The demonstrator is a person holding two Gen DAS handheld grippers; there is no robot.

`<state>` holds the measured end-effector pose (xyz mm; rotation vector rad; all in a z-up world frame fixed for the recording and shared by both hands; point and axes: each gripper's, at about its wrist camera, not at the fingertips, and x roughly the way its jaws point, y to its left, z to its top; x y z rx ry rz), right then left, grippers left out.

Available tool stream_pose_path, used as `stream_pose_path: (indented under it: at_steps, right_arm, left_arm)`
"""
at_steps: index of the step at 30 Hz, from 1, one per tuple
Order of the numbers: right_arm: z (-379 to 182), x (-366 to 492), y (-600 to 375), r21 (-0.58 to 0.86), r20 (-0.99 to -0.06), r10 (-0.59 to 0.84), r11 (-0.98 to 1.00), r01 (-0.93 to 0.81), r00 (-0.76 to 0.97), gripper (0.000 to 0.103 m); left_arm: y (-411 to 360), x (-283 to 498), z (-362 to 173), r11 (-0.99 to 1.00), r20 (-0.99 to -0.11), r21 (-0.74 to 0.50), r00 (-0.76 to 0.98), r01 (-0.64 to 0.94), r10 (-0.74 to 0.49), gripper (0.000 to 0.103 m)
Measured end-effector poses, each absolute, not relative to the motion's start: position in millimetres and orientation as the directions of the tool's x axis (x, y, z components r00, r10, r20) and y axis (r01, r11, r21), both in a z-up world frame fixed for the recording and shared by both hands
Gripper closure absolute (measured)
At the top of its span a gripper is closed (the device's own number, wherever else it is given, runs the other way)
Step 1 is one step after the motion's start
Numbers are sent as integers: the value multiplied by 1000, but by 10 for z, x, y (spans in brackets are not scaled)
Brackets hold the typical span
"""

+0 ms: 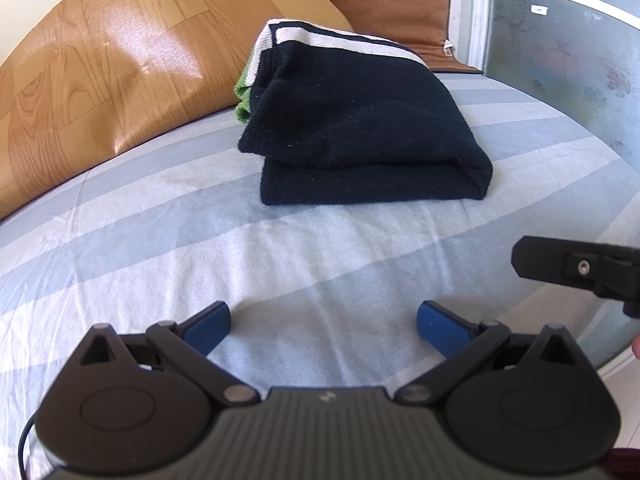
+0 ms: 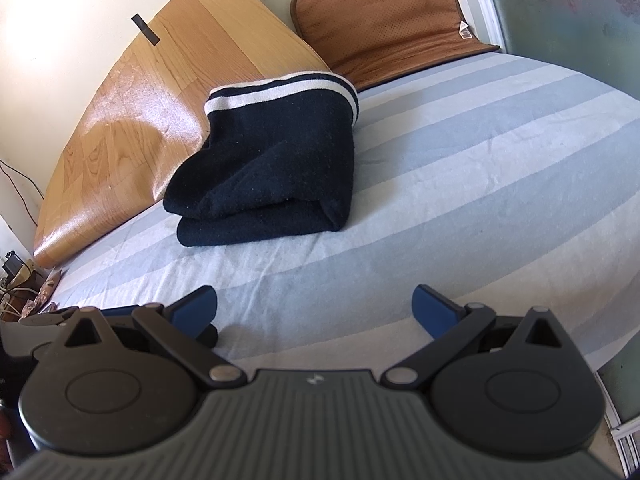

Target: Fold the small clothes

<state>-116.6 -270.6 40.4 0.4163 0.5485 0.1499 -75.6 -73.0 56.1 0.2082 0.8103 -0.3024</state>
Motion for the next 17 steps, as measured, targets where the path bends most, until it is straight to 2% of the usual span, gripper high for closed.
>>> stream_pose_path:
  at_steps: [12,17]
  right_arm:
    - [532,-1103,-2730,412,-430,254,909,-62,867,0]
    - [571,-1104,-2727,390,-415,246,918,-73,876,0]
  left_arm:
    - [-616,-663,739,959,-719,76,681,275,-138,0]
    - [-647,-671,799,951,-702,83,695,297,-156,0]
